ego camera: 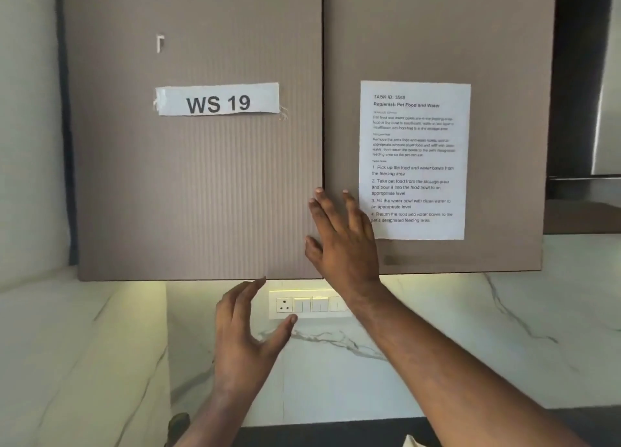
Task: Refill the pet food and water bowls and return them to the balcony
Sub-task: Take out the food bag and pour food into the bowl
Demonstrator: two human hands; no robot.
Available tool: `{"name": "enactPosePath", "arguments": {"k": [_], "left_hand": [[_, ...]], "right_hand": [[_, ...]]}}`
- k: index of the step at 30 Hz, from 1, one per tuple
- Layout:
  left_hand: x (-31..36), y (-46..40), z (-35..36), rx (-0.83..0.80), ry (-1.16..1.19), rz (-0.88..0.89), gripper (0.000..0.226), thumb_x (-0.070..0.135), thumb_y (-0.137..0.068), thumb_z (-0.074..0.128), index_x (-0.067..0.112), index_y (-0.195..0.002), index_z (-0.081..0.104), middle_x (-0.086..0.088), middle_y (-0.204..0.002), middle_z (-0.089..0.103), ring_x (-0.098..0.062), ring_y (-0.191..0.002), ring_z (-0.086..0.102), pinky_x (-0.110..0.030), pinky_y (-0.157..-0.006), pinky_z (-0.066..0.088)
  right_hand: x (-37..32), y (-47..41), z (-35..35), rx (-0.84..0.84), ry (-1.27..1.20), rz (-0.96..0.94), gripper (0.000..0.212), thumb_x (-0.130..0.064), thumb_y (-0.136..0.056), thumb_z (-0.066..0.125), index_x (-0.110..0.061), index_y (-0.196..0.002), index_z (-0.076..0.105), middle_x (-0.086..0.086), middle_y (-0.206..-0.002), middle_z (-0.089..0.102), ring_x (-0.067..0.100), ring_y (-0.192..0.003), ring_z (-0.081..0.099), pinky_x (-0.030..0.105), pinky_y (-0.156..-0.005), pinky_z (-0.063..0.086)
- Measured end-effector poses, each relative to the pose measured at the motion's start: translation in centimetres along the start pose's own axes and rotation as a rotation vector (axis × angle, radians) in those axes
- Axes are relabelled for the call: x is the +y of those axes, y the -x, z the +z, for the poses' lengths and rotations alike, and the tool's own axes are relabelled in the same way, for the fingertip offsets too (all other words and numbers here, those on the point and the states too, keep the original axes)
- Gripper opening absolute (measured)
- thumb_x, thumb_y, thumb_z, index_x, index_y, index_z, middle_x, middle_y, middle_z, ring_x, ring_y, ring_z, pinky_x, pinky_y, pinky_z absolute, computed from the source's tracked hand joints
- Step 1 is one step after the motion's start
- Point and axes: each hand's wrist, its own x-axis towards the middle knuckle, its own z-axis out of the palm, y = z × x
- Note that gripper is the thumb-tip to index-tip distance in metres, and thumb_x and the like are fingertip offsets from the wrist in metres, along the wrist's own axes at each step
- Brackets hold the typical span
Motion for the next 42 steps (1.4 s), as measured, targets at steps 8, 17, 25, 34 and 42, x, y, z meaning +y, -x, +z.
{"name": "enactPosePath", "arguments": {"k": [8,17,25,34,42], "left_hand": [[-3.0,-1.2,1.1,-0.036,0.075,0.027,0.072,0.059,-0.077,0.073,0.029,-0.140,0.054,0.015,-0.133,0.051,-0.003,-0.129,0.045,-0.019,-0.106,0.035],[-3.8,-0.6,1.7,-0.095,0.100,0.041,0.072,0.059,-0.076,0.072,0.030,-0.140,0.054,0.015,-0.132,0.050,-0.001,-0.126,0.043,-0.012,-0.106,0.032],[-2.1,1.9,2.2,-0.167,0.130,-0.055,0.068,0.042,-0.079,0.084,0.033,-0.138,0.052,0.013,-0.136,0.051,-0.015,-0.130,0.050,-0.037,-0.105,0.047],[1.3,9.2,5.4,-0.386,0.224,-0.245,0.065,0.037,-0.083,0.079,0.035,-0.140,0.049,0.014,-0.137,0.053,-0.009,-0.126,0.054,-0.035,-0.104,0.047],[2.7,18.5,8.8,-0.663,0.244,-0.503,0.077,0.030,-0.084,0.084,0.028,-0.150,0.043,0.010,-0.151,0.045,-0.008,-0.135,0.048,-0.030,-0.110,0.043]], "right_hand": [[-0.3,-0.3,2.3,-0.027,0.062,0.043,0.066,-0.042,-0.096,0.058,-0.021,-0.157,0.043,-0.007,-0.170,0.031,0.034,-0.155,0.029,0.053,-0.115,0.035],[-0.4,1.5,2.1,-0.047,0.029,0.064,0.066,-0.042,-0.099,0.059,-0.020,-0.158,0.042,-0.005,-0.170,0.031,0.033,-0.157,0.026,0.053,-0.116,0.037],[-0.4,9.2,0.9,-0.109,-0.080,0.093,0.069,-0.048,-0.097,0.062,-0.021,-0.157,0.044,-0.004,-0.169,0.035,0.033,-0.154,0.032,0.050,-0.117,0.039],[2.2,19.8,-3.4,-0.300,-0.203,0.236,0.072,-0.053,-0.093,0.066,-0.018,-0.153,0.047,0.001,-0.159,0.048,0.027,-0.145,0.044,0.044,-0.112,0.046],[6.2,31.5,-6.8,-0.527,-0.305,0.488,0.080,-0.052,-0.088,0.074,-0.012,-0.152,0.047,0.007,-0.154,0.052,0.027,-0.142,0.045,0.044,-0.113,0.046]]}}
